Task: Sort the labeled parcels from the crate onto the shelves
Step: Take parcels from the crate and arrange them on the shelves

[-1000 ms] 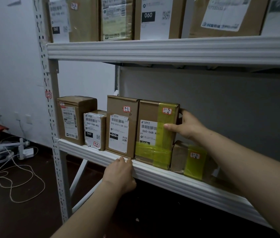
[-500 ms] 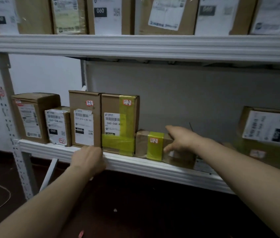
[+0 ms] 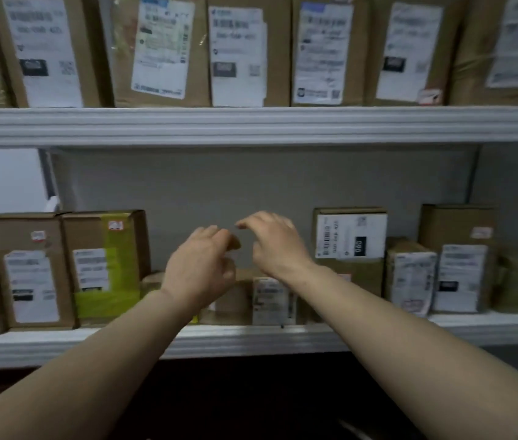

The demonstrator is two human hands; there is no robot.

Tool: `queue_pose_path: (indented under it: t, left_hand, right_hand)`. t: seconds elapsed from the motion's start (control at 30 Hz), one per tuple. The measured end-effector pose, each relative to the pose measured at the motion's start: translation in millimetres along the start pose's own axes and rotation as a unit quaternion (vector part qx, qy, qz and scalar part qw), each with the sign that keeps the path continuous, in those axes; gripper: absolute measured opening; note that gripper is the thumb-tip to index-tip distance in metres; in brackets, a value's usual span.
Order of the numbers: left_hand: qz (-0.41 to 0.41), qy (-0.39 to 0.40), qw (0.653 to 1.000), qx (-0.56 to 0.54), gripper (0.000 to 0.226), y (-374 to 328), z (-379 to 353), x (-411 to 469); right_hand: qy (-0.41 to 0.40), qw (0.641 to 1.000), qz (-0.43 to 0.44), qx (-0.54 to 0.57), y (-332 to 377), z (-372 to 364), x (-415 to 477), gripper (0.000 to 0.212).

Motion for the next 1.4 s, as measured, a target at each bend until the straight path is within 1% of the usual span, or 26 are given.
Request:
queue_pose_path:
  t: [0.03, 0.1, 0.13, 0.17, 0.2, 0.23, 0.27, 0.33, 0.37, 0.4, 0.47, 0.57, 0.67, 0.83, 0.93, 1.0, 1.03, 1.1, 1.17, 1.23, 1.3, 1.4]
  left_hand:
    - [0.029, 0.009, 0.998, -0.050, 0.035, -12, -6, 11]
    - [0.072, 0.040, 0.986, -0.147, 0.057, -36, -22, 30]
    - [0.087, 0.067, 0.976, -0.186, 0.068, -49, -31, 40]
    - [0.100, 0.096, 0.966, -0.218, 0.077, -61, -39, 49]
    - [0.115, 0.127, 0.954, -0.246, 0.086, -72, -47, 56]
    - [0.134, 0.157, 0.938, -0.279, 0.093, -80, -54, 62]
    - [0.156, 0.179, 0.918, -0.317, 0.098, -87, -61, 67]
    - [0.188, 0.200, 0.883, -0.381, 0.102, -94, -70, 72]
    - [0.193, 0.205, 0.876, -0.391, 0.100, -96, -74, 74]
    - [0.196, 0.208, 0.873, -0.394, 0.095, -96, -78, 75]
    - [0.194, 0.205, 0.873, -0.398, 0.080, -97, -84, 74]
    - [0.182, 0.181, 0.888, -0.381, 0.064, -95, -86, 74]
    - [0.182, 0.175, 0.894, -0.369, 0.060, -90, -81, 72]
    - [0.179, 0.177, 0.892, -0.376, 0.061, -90, -77, 70]
    - [0.185, 0.181, 0.887, -0.383, 0.067, -96, -80, 70]
    - [0.189, 0.176, 0.889, -0.377, 0.070, -99, -81, 72]
    - [0.187, 0.168, 0.898, -0.361, 0.070, -101, -79, 73]
    - [0.165, 0.139, 0.936, -0.277, 0.070, -105, -73, 77]
    - [0.121, 0.105, 0.969, -0.187, 0.070, -114, -66, 82]
    - [0.060, 0.093, 0.988, -0.108, 0.070, -128, -62, 86]
    - [0.004, 0.111, 0.993, -0.030, 0.072, -141, -65, 88]
    - [-0.026, 0.170, 0.985, 0.030, 0.075, -153, -74, 86]
  right_hand:
    - [-0.060, 0.998, -0.014, 0.024, -15, 24, -8, 0.048]
    - [-0.174, 0.980, -0.062, 0.078, -52, 66, -28, 0.047]
    - [-0.213, 0.968, -0.093, 0.098, -72, 82, -37, 0.047]
    - [-0.230, 0.959, -0.127, 0.106, -91, 95, -44, 0.047]
    - [-0.227, 0.955, -0.162, 0.106, -108, 103, -48, 0.047]
    - [-0.204, 0.954, -0.196, 0.101, -124, 108, -52, 0.051]
    - [-0.166, 0.954, -0.227, 0.102, -140, 109, -53, 0.056]
    - [-0.078, 0.950, -0.276, 0.119, -161, 104, -53, 0.073]
    - [-0.045, 0.947, -0.290, 0.130, -167, 101, -54, 0.081]
    - [-0.020, 0.946, -0.291, 0.138, -171, 96, -55, 0.083]
    - [0.022, 0.956, -0.262, 0.131, -170, 86, -55, 0.075]
    - [0.034, 0.967, -0.227, 0.109, -167, 75, -54, 0.065]
    - [0.034, 0.968, -0.219, 0.115, -164, 73, -52, 0.061]
    - [0.031, 0.971, -0.221, 0.087, -167, 74, -51, 0.063]
    - [0.026, 0.958, -0.264, 0.110, -175, 74, -59, 0.072]
    - [0.006, 0.952, -0.283, 0.119, -183, 79, -68, 0.073]
    - [-0.001, 0.955, -0.282, 0.096, -187, 84, -73, 0.072]
    - [0.004, 0.963, -0.268, 0.023, -196, 91, -85, 0.068]
    - [0.040, 0.967, -0.249, -0.041, -204, 89, -97, 0.067]
    - [0.083, 0.966, -0.234, -0.074, -212, 79, -105, 0.068]
    - [0.111, 0.966, -0.219, -0.083, -216, 67, -110, 0.068]
    - [0.130, 0.966, -0.197, -0.107, -218, 57, -112, 0.068]
Point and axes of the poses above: each hand's wrist, its own x-axis towards the middle knuckle, its own z-axis out of the back of the hand, y = z × x, the point moved 6 cm from there along x, towards the middle knuckle
